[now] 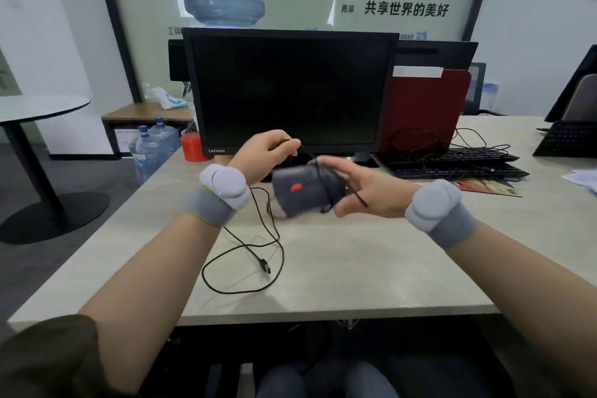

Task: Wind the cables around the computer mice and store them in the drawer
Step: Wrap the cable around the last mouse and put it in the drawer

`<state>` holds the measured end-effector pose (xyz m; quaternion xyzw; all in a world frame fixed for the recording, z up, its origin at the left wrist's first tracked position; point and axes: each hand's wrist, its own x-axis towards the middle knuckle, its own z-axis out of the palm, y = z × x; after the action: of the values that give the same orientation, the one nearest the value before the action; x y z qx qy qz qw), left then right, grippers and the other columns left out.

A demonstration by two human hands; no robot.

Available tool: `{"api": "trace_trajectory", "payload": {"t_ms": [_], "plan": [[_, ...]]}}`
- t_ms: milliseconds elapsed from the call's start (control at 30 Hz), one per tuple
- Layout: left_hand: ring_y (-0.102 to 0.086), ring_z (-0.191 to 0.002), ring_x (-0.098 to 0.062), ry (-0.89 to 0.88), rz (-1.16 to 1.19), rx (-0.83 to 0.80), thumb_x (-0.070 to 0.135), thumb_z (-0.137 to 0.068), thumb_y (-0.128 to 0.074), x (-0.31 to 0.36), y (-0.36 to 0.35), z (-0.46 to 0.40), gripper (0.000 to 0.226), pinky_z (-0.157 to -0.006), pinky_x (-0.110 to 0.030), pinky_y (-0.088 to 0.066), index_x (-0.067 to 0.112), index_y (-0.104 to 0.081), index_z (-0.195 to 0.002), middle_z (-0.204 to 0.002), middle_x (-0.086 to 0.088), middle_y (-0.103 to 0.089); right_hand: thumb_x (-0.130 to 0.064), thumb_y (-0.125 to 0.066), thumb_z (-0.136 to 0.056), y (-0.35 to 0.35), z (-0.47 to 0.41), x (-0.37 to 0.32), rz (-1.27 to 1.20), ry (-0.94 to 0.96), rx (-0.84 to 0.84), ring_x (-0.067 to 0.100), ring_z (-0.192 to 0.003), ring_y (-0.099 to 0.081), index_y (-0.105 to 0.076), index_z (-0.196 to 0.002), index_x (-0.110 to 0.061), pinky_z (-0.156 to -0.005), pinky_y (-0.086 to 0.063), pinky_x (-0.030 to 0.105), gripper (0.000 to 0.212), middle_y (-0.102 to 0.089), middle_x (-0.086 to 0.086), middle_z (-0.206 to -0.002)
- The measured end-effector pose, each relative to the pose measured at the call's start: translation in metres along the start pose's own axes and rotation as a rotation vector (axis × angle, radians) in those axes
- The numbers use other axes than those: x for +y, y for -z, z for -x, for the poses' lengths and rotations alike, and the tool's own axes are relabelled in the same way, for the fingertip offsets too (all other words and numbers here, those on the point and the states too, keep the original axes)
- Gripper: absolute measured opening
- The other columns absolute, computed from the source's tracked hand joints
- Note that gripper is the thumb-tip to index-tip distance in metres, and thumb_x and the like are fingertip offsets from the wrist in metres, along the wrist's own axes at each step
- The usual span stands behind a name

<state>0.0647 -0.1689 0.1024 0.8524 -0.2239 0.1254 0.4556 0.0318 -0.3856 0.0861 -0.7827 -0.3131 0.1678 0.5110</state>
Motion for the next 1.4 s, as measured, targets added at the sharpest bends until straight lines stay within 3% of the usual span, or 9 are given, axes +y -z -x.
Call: {"api": "trace_trajectory", "payload": {"t_ms": [200, 400, 533, 667, 800, 933, 1067, 1267, 1400], "plan": [[-0.045, -0.048, -0.006, 0.191, -0.105, -0.204, 0.027, -0.100, -0.028, -0.002, -0.031, 0.008, 0.032, -0.044, -0.010, -0.036, 0.020, -0.059, -0.097, -0.061, 0.006, -0.054, 0.008, -0.055, -0.086, 0.001, -0.016, -0.015, -0.441, 0.127, 0.442, 0.011, -0.065, -0.048, -0.037, -0.129, -0.031, -0.063, -0.050, 0.024, 0.061, -0.051, 0.004, -0.091], [-0.050, -0.076, -0.016, 0.166, -0.472, -0.332, 0.022, -0.098, -0.034, 0.016, -0.048, 0.015, 0.027, -0.060, -0.025, -0.036, 0.011, -0.050, -0.116, -0.087, 0.001, -0.056, -0.012, -0.074, -0.076, 0.018, -0.029, -0.008, 0.164, 0.016, 0.802, 0.016, -0.106, -0.052, -0.037, -0.135, -0.023, -0.090, -0.047, 0.030, 0.071, -0.051, 0.002, -0.125], [-0.055, -0.104, -0.025, 0.163, -0.741, -0.415, 0.022, -0.097, -0.037, 0.027, -0.039, 0.016, 0.030, -0.080, -0.027, -0.039, 0.018, -0.051, -0.123, -0.120, -0.006, -0.058, -0.014, -0.073, -0.076, 0.016, -0.031, -0.001, 0.567, -0.075, 0.766, 0.029, -0.099, -0.056, -0.037, -0.134, -0.029, -0.088, -0.046, 0.035, 0.069, -0.048, 0.010, -0.114], [-0.058, -0.099, -0.029, 0.186, -0.834, -0.271, 0.022, -0.093, -0.042, 0.035, -0.026, 0.018, 0.024, -0.092, -0.041, -0.046, 0.021, -0.063, -0.103, -0.107, -0.004, -0.063, -0.007, -0.062, -0.081, 0.017, -0.023, 0.002, 0.993, -0.077, 0.741, 0.037, -0.074, -0.055, -0.033, -0.136, -0.029, -0.071, -0.049, 0.040, 0.065, -0.034, 0.006, -0.098], [-0.058, -0.084, -0.017, 0.024, -0.571, -0.058, 0.023, -0.091, -0.051, 0.048, -0.012, 0.013, 0.013, -0.075, -0.031, -0.051, 0.021, -0.061, -0.100, -0.088, 0.004, -0.060, -0.008, -0.060, -0.084, 0.020, -0.021, 0.000, 1.148, -0.113, 0.470, 0.023, -0.060, -0.049, -0.029, -0.138, -0.032, -0.061, -0.042, 0.034, 0.067, -0.036, 0.008, -0.103], [-0.055, -0.075, -0.006, -0.094, -0.371, -0.066, 0.025, -0.086, -0.061, 0.050, 0.003, -0.002, 0.013, -0.067, -0.017, -0.046, 0.021, -0.055, -0.096, -0.080, 0.011, -0.055, -0.021, -0.072, -0.078, 0.018, -0.019, -0.008, 0.958, -0.154, 0.181, 0.020, -0.093, -0.055, -0.027, -0.141, -0.033, -0.082, -0.047, 0.028, 0.078, -0.045, -0.002, -0.109], [-0.054, -0.073, 0.001, -0.159, -0.262, -0.077, 0.031, -0.082, -0.067, 0.037, 0.009, -0.014, 0.010, -0.066, -0.011, -0.044, 0.027, -0.058, -0.084, -0.080, 0.013, -0.057, -0.004, -0.068, -0.080, 0.010, -0.010, -0.017, 0.433, -0.110, 0.020, 0.007, -0.091, -0.059, -0.025, -0.139, -0.033, -0.079, -0.048, 0.016, 0.078, -0.057, -0.008, -0.110], [-0.046, -0.041, 0.002, -0.006, 0.247, 0.023, 0.002, -0.092, -0.044, 0.013, -0.004, -0.011, 0.037, -0.043, -0.018, -0.039, 0.026, -0.057, -0.067, -0.045, 0.013, -0.055, 0.014, -0.045, -0.088, 0.009, -0.004, -0.025, -0.294, 0.095, 0.165, 0.006, -0.059, -0.053, -0.026, -0.139, -0.028, -0.063, -0.052, 0.021, 0.069, -0.051, 0.003, -0.086], [-0.037, -0.034, -0.003, 0.172, 0.208, -0.102, 0.022, -0.100, -0.034, 0.011, -0.021, -0.006, 0.026, -0.034, -0.013, -0.027, 0.028, -0.058, -0.096, -0.058, 0.007, -0.052, 0.008, -0.045, -0.091, 0.016, -0.019, -0.027, -0.626, 0.182, 0.377, 0.007, -0.051, -0.037, -0.027, -0.143, -0.022, -0.063, -0.040, 0.027, 0.063, -0.043, -0.002, -0.068]]}}
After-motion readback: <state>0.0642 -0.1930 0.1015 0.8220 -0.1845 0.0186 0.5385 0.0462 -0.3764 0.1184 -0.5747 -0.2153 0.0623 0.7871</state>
